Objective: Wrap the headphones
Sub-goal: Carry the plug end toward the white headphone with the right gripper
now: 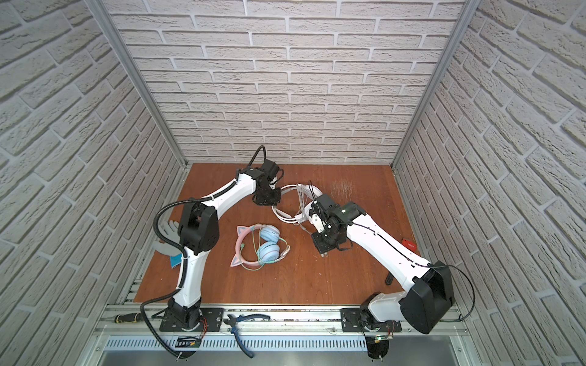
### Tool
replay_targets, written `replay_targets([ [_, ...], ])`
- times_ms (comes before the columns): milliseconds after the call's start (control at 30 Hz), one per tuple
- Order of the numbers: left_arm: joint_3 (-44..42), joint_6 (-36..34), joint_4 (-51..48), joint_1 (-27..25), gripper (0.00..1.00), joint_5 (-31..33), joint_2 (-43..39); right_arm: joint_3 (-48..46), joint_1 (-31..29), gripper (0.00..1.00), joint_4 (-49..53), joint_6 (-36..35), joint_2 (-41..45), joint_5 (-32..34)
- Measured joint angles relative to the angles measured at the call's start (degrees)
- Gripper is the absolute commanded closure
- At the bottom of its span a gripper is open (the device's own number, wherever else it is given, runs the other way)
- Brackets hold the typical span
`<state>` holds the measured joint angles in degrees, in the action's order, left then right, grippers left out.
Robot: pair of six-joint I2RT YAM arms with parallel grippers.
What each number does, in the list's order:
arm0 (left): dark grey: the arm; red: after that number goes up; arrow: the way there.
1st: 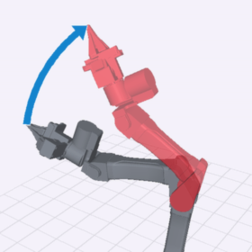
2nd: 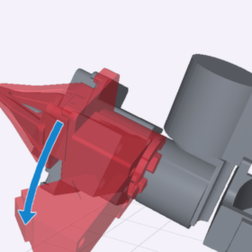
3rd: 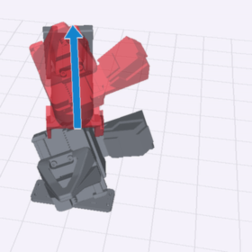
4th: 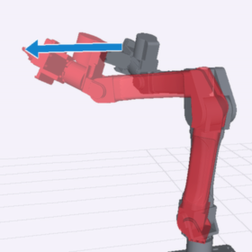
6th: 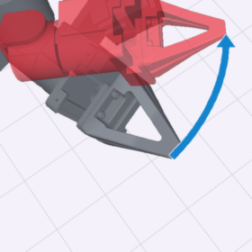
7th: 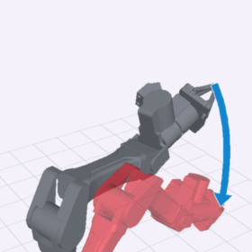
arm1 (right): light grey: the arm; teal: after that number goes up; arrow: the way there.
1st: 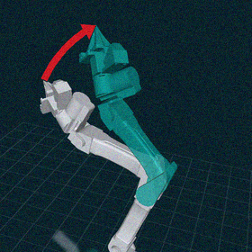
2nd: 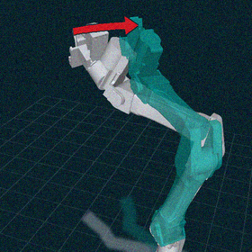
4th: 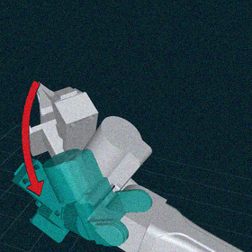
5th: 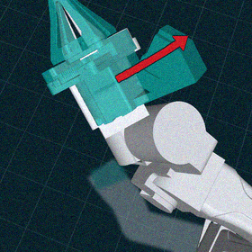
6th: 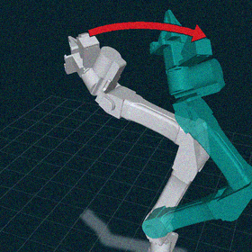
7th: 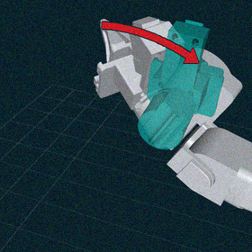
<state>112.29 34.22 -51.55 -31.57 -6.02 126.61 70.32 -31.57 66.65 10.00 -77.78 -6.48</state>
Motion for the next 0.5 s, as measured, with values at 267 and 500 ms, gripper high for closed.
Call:
replay_targets([
  [267,4.6,-0.2,-1.7,-2.6,1.00,0.7,3.5,8.3,0.0,0.95,3.2,-6.2,-3.4,1.1],
  [500,5.7,-0.7,-2.9,-4.1,1.00,1.8,5.3,11.7,0.7,0.95,6.7,-9.4,-6.6,4.5],
])
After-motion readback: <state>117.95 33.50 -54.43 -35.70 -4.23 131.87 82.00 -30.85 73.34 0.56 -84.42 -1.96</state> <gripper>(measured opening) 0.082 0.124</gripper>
